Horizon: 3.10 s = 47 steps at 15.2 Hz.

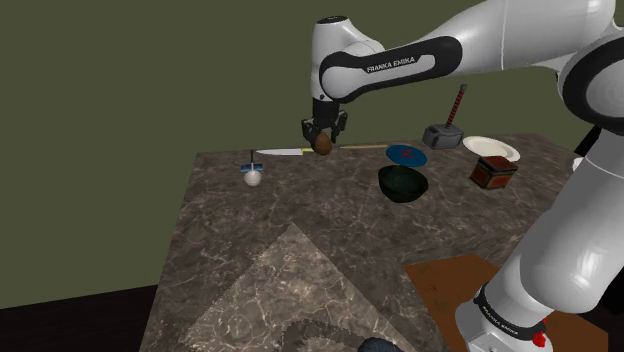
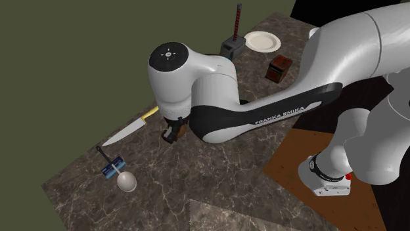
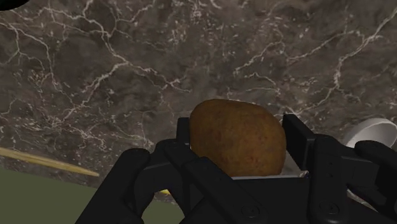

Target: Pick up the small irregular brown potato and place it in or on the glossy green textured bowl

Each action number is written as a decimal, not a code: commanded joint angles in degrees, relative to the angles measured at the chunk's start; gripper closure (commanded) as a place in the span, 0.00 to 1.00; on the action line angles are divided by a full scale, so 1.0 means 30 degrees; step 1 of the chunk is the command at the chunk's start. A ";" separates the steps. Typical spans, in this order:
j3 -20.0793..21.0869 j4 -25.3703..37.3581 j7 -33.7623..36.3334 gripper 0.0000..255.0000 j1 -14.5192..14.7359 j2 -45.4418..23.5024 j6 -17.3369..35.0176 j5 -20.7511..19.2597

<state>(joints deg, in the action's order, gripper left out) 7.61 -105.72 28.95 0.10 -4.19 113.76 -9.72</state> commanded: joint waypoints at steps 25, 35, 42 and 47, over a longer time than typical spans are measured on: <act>-0.4574 -1.2411 -0.7080 1.00 -0.2927 1.2971 0.0408 -0.0328; -0.4744 -1.4538 -0.6756 1.00 -0.3038 1.2315 0.3177 -0.0630; -0.4793 -1.5094 -0.6652 1.00 -0.3079 1.2012 0.4033 -0.0733; -0.4793 -1.5094 -0.6652 0.00 -0.3079 1.2012 0.4033 -0.0733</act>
<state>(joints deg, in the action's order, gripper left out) -6.77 -151.00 9.00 -9.13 31.84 125.86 -11.92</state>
